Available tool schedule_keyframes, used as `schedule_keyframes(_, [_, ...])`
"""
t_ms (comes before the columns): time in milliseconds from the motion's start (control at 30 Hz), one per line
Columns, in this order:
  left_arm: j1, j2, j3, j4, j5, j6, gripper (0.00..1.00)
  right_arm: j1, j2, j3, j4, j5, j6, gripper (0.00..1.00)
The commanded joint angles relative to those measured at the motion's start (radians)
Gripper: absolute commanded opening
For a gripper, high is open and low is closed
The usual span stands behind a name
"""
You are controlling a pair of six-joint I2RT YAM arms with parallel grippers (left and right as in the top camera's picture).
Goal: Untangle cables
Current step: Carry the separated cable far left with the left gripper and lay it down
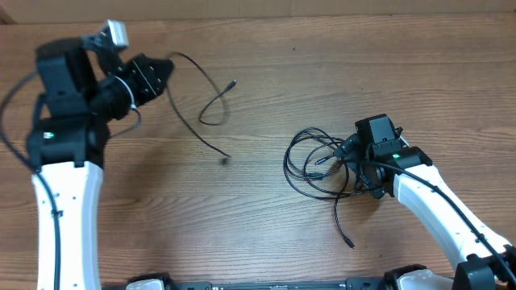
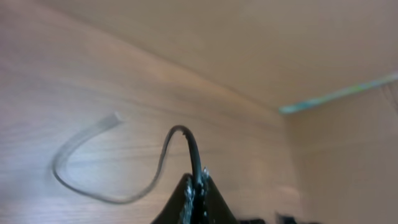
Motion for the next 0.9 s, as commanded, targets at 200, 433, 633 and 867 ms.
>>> schedule_keyframes(200, [0.06,-0.015,0.412,-0.467,-0.61,0.121,0.04,-0.003,0.002,-0.003,0.002,0.002,-0.008,1.0])
schedule_keyframes(433, [0.341,-0.017,0.486,-0.62,-0.625,0.061,0.04,-0.003,0.002,-0.003,0.002,0.002,-0.007,1.0])
schedule_keyframes(633, [0.613,-0.016,0.486,-0.683,-0.531,0.051,0.04,-0.003,0.002,-0.003,0.002,0.002,-0.008,1.0])
schedule_keyframes(867, [0.798,0.007,0.484,-0.673,-0.555,-0.075,0.04,-0.003,0.002,-0.003,0.002,0.002,-0.008,1.0])
